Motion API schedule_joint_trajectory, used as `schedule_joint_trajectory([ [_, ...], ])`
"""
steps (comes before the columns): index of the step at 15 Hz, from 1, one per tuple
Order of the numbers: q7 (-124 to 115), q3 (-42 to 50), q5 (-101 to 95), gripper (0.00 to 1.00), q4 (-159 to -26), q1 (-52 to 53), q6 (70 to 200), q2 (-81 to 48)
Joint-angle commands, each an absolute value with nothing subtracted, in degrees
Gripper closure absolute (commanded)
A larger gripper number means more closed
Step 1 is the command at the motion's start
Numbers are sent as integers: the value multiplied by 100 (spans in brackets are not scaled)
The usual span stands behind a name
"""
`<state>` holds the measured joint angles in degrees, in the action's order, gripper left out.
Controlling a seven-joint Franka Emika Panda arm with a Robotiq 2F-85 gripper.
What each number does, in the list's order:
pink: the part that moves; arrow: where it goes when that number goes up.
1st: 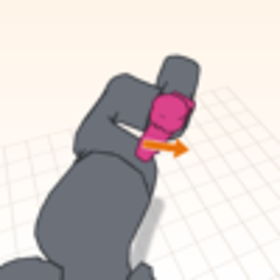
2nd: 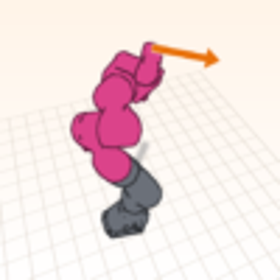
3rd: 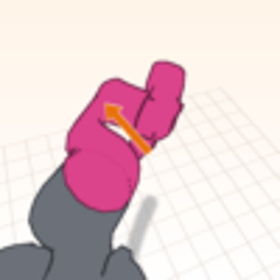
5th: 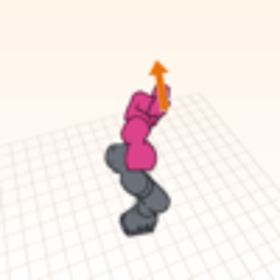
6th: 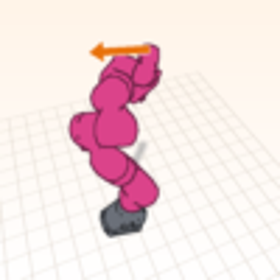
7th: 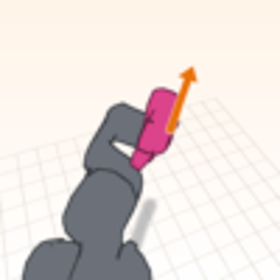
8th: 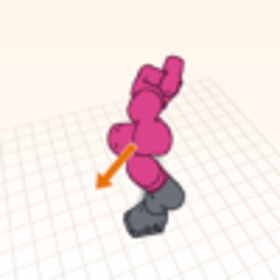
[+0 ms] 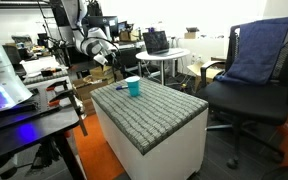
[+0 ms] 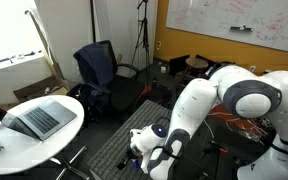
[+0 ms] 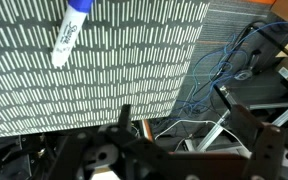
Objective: Put the marker inside the blue cup
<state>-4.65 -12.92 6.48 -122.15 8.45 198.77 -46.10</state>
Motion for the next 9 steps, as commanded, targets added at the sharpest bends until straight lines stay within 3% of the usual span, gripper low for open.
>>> schedule_joint_trajectory([
  [1, -724, -867, 1065, 0, -12709, 1373, 19876, -4131],
  [9, -852, -741, 1185, 0, -12813, 1308, 19761, -4077],
])
